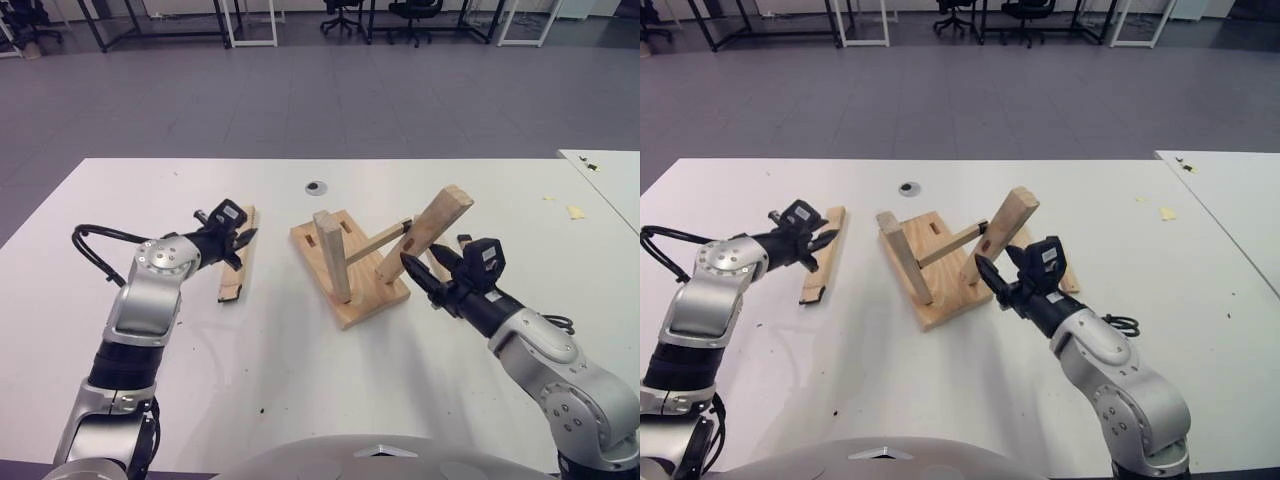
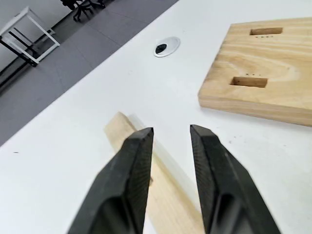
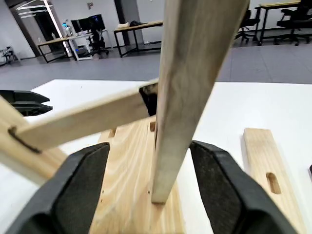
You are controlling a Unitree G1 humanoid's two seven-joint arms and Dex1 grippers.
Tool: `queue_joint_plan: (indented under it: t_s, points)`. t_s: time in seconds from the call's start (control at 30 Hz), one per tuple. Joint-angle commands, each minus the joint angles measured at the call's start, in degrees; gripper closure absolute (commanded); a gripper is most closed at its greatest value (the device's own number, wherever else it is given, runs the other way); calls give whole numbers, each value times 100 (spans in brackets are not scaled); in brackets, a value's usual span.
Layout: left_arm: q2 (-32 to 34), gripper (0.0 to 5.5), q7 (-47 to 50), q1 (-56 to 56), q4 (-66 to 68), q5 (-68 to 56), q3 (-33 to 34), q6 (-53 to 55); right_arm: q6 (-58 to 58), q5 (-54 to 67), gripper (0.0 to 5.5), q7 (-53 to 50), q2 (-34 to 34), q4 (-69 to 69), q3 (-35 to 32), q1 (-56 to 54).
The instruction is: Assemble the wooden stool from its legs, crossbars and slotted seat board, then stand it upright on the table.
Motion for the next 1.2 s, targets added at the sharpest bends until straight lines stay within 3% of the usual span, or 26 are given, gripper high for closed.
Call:
queue_joint_plan:
  t_s: [0.03, 0.1, 0.33, 0.57, 0.73, 0.87, 1.03, 1.1, 1.2]
  points:
    - [244, 412, -206, -126, 338, 227, -658, -42, -795, -928, 252, 1153, -1183, 1033, 53, 518]
    - [184, 412, -315, -279, 757, 149, -799, -154, -1349, -1635, 252, 1246, -1266, 2083, 452, 92]
    - [-359, 412, -970, -1065, 2275, -456, -909, -384, -3087, -3285, 252, 1369, -357, 5136, 1878, -1689]
    - [-632, 412, -1255, -1777, 3824, -259, -1268, -929, -3186, -3261, 252, 2359, -611, 4339, 2343, -1349]
    - [-853, 412, -859, -1954, 4372, -303, -984, -1376, -2860, -3290, 252, 2218, -511, 3568, 2311, -1050]
    - [-146, 412, -603, -1763, 3563, -412, -262, -1396, -2349, -3169, 252, 1360, -319, 2799, 1459, -483]
    - [1376, 412, -1465, -2226, 2177, -1045, 759, -1284, -1641, -1073, 252, 1103, 177, 1191, -558, 225]
    - [1460, 412, -2261, -2899, 1168, -2003, 788, -647, -1359, 356, 252, 1130, 238, 593, -1209, 193]
    - [1366, 412, -2824, -3739, 361, -2668, 291, 153, -1047, 1970, 252, 1010, -88, 223, -1809, -145]
